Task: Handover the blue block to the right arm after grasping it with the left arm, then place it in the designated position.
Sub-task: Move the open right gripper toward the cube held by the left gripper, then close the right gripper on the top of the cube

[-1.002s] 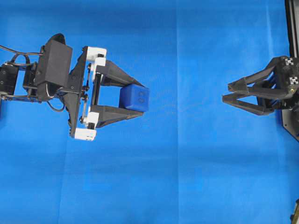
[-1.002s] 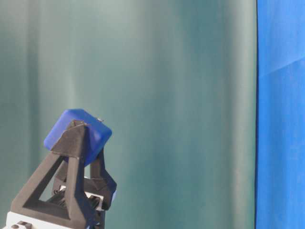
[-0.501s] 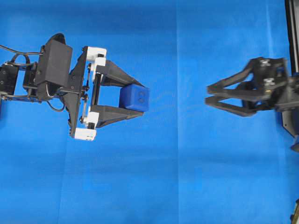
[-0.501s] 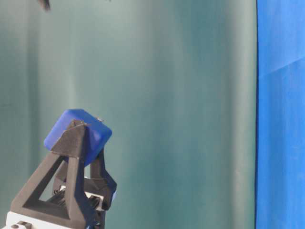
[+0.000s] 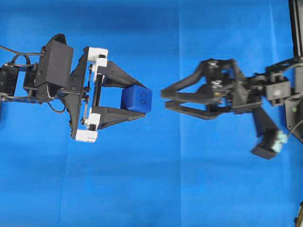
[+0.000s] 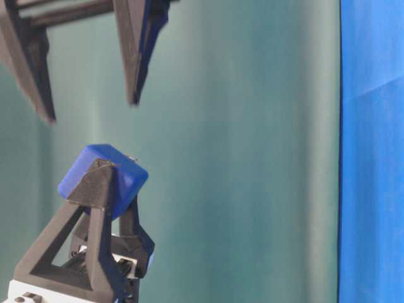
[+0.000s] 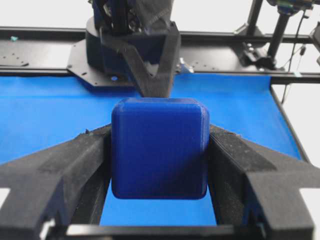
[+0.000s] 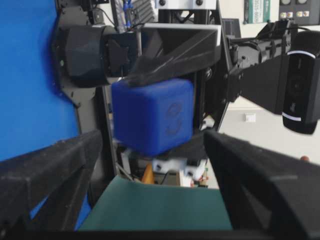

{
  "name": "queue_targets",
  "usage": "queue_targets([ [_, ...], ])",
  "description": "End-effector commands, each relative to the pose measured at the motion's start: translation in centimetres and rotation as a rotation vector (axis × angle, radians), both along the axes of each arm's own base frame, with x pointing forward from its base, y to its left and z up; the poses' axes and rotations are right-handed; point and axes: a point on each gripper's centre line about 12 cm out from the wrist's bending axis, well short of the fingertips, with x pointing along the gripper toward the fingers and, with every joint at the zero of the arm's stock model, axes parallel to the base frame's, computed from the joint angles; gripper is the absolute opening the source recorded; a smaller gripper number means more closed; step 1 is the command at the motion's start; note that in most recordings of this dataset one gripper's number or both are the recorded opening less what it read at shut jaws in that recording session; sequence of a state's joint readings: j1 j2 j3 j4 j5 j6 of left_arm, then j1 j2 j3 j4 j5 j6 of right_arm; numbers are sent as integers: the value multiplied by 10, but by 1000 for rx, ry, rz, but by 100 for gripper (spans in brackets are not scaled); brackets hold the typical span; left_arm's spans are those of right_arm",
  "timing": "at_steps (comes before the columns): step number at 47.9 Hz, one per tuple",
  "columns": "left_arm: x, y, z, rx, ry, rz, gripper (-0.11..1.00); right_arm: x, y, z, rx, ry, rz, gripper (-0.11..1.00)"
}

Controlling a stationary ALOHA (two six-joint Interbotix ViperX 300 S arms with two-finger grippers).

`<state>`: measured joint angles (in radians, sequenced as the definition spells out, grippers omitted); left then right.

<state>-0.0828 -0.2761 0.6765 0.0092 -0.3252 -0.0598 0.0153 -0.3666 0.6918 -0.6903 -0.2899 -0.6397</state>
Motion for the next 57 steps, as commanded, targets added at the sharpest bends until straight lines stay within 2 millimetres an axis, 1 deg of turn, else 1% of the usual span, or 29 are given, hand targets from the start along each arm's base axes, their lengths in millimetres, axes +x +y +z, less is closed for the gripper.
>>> queue_targets([
  [1,-2,1,14,-6,-41,2,49,12,1,12,8,-29,5,95],
  [10,-2,1,15,-6,-41,2,49,34,5,11,7,-19,13,95],
  [22,-2,1,14,-5,-40,2,49,49,6,12,5,-14,11,95],
  [36,-2,1,15,-6,-41,2,49,50,5,10,1,3,-3,95],
  [45,-2,1,13,-5,-38,2,49,51,4,13,-2,2,-10,93],
  [46,-2,1,15,-5,-41,2,49,51,3,13,-4,5,-15,92],
  [48,-2,1,15,-5,-41,2,49,52,2,14,-8,10,-25,85],
  [53,-2,1,15,-5,-41,2,49,53,0,16,-10,21,-41,57],
  [54,-2,1,15,-5,-41,2,49,53,0,16,-12,22,-42,50],
  [55,-2,1,15,-5,-41,2,49,53,0,16,-11,24,-45,46],
  [57,-2,1,15,-5,-41,2,49,53,0,16,-11,23,-45,45],
])
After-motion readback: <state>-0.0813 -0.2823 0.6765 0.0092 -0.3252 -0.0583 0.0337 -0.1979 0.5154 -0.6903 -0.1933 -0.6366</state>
